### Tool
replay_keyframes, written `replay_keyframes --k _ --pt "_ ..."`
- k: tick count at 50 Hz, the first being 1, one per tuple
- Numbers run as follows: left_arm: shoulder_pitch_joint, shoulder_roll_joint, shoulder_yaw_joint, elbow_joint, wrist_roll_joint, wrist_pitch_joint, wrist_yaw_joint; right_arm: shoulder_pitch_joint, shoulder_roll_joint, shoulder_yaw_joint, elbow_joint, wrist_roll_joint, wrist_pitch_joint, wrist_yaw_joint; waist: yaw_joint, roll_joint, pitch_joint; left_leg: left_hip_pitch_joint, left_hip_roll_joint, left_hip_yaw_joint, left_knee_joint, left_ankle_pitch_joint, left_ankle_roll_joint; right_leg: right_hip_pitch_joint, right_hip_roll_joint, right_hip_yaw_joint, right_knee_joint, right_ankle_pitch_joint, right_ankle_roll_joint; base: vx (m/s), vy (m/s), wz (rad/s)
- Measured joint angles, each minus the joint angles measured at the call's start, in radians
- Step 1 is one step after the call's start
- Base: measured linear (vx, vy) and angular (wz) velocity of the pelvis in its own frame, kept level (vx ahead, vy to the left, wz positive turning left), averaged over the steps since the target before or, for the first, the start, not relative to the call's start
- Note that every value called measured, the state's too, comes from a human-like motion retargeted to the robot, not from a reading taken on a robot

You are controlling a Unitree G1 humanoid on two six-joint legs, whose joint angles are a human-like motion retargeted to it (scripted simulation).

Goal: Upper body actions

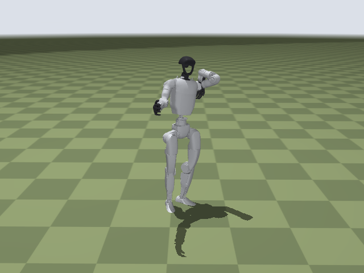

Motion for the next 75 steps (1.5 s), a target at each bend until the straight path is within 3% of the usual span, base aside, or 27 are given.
replay_keyframes --k 7,14,18,23,32,42,53,60,69,75 --pt "0.032 0.013 -0.013 0.000 -0.001 0.000 -0.013 -0.107 -0.169 -0.026 -0.267 0.043 -0.064 -0.162 0.024 -0.015 -0.003 -0.004 0.008 0.002 -0.011 0.007 -0.001 -0.010 0.011 -0.003 0.004 0.000 -0.005 0.00 -0.01 0.00" --pt "0.064 0.033 0.011 0.000 -0.007 0.000 -0.023 -0.164 -0.218 -0.008 -0.546 0.016 -0.224 -0.427 0.040 -0.012 -0.006 -0.001 0.018 0.009 -0.018 0.011 -0.004 -0.013 0.023 0.004 0.004 0.000 -0.009 0.00 0.00 0.00" --pt "0.086 0.030 0.016 0.000 -0.013 0.000 -0.024 -0.172 -0.242 0.001 -0.633 -0.035 -0.273 -0.536 0.044 -0.021 -0.018 0.004 0.020 0.011 -0.021 0.012 -0.007 -0.008 0.026 0.007 0.002 -0.001 -0.010 0.00 0.00 0.00" --pt "0.085 0.037 0.022 0.000 -0.020 0.000 -0.026 -0.183 -0.310 0.022 -0.747 -0.168 -0.304 -0.624 0.037 -0.019 -0.010 -0.003 0.019 0.011 -0.020 0.015 -0.006 -0.015 0.025 0.008 0.002 0.002 -0.012 0.00 0.00 0.00" --pt "0.056 0.053 0.029 0.000 -0.032 0.000 -0.034 -0.178 -0.462 0.046 -0.971 -0.630 -0.346 -0.787 0.030 0.001 -0.012 -0.010 0.014 0.007 -0.019 0.016 -0.004 -0.020 0.019 0.007 0.003 0.001 -0.011 0.00 0.00 0.00" --pt "0.025 0.038 0.040 0.000 -0.033 0.000 -0.043 -0.163 -0.364 0.070 -0.938 -0.702 -0.270 -0.896 0.063 0.021 -0.019 -0.012 0.011 0.003 -0.022 0.018 -0.001 -0.018 0.017 0.004 0.000 0.000 -0.009 0.00 0.00 0.00" --pt "0.047 0.038 0.032 0.000 -0.040 0.000 -0.049 -0.188 -0.186 0.090 -0.723 -0.491 -0.114 -0.910 0.070 0.005 -0.035 -0.011 0.009 0.006 -0.025 0.016 0.000 -0.015 0.019 0.005 -0.004 -0.002 -0.007 0.00 0.00 0.00" --pt "0.075 0.038 0.022 0.000 -0.041 0.000 -0.051 -0.195 -0.205 0.103 -0.721 -0.438 -0.129 -0.872 0.054 -0.008 -0.041 -0.007 0.008 0.013 -0.026 0.013 -0.001 -0.015 0.018 0.011 -0.006 0.000 -0.007 0.00 0.00 0.00" --pt "0.077 0.058 0.023 0.000 -0.047 0.000 -0.059 -0.201 -0.364 0.141 -0.908 -0.623 -0.253 -0.872 0.030 0.002 -0.035 -0.014 0.005 0.017 -0.025 0.012 0.001 -0.028 0.014 0.015 -0.003 0.002 -0.007 0.00 0.00 0.00" --pt "0.073 0.054 0.021 0.000 -0.049 0.000 -0.061 -0.188 -0.416 0.162 -0.972 -0.724 -0.289 -0.868 0.031 0.002 -0.046 -0.011 0.004 0.020 -0.027 0.010 0.001 -0.025 0.014 0.017 -0.003 0.001 -0.006 0.00 0.00 0.00"
